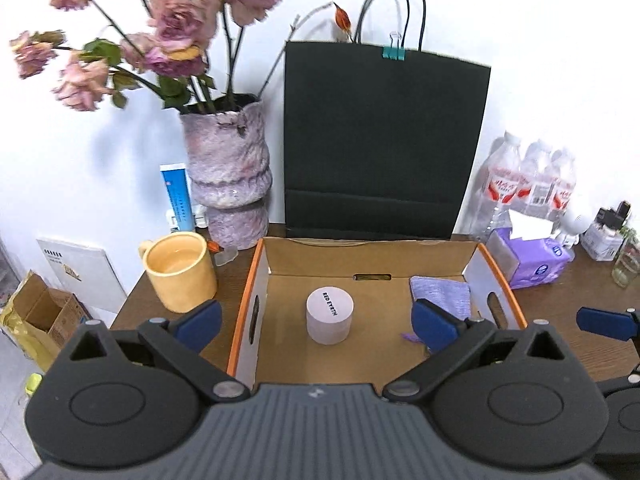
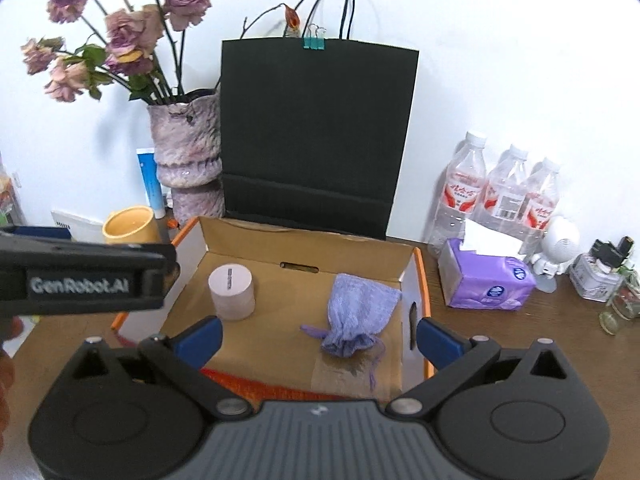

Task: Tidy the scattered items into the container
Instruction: 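Raise both tools out of the box and pull back toward the table, then move both tools toward the white plush toy and plastic bag, then close the left tool on the white-and-yellow plush toy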

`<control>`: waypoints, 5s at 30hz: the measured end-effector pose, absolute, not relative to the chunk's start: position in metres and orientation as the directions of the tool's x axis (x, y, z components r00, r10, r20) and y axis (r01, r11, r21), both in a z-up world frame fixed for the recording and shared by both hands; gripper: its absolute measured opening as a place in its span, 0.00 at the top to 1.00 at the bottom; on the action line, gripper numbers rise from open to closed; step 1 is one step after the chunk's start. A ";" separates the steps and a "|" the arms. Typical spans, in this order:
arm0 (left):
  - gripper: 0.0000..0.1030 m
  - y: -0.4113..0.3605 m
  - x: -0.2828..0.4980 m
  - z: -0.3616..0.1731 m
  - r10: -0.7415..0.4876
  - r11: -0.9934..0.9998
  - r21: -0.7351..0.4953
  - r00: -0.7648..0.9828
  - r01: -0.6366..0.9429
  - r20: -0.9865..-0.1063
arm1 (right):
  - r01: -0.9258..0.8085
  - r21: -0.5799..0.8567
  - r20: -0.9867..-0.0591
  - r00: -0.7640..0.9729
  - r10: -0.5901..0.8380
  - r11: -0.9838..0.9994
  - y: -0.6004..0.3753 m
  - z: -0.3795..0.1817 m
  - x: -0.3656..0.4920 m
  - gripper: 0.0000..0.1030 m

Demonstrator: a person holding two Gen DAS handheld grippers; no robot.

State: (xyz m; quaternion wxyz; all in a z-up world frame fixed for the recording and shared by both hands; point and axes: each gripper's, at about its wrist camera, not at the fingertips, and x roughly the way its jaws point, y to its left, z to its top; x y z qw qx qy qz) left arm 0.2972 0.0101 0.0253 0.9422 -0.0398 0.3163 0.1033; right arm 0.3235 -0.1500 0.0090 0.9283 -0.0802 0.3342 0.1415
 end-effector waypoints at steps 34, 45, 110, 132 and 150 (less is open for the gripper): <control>0.00 -0.014 0.054 0.023 0.029 0.989 -0.118 0.903 -0.088 -0.429 | -0.376 -0.073 -0.488 0.821 0.296 0.924 -0.222 0.029 0.083 0.00; 0.00 -0.004 0.000 -0.012 0.030 0.988 -0.129 0.914 -0.090 -0.406 | -0.382 -0.011 -0.435 0.834 0.340 0.924 -0.249 0.004 0.032 0.00; 0.00 -0.072 0.048 -0.128 -0.013 1.000 -0.023 0.775 -0.001 -0.632 | -0.267 0.028 -0.537 0.809 0.239 0.963 -0.273 -0.111 0.082 0.00; 0.13 -0.067 0.087 -0.149 -0.011 1.000 -0.021 0.722 -0.004 -0.692 | -0.423 0.194 -0.541 0.707 0.456 0.885 -0.230 -0.117 0.143 0.01; 0.44 -0.051 0.087 -0.144 -0.090 0.996 -0.069 0.733 0.059 -0.674 | -0.418 0.487 -0.507 0.579 0.638 0.767 -0.212 -0.147 0.185 0.30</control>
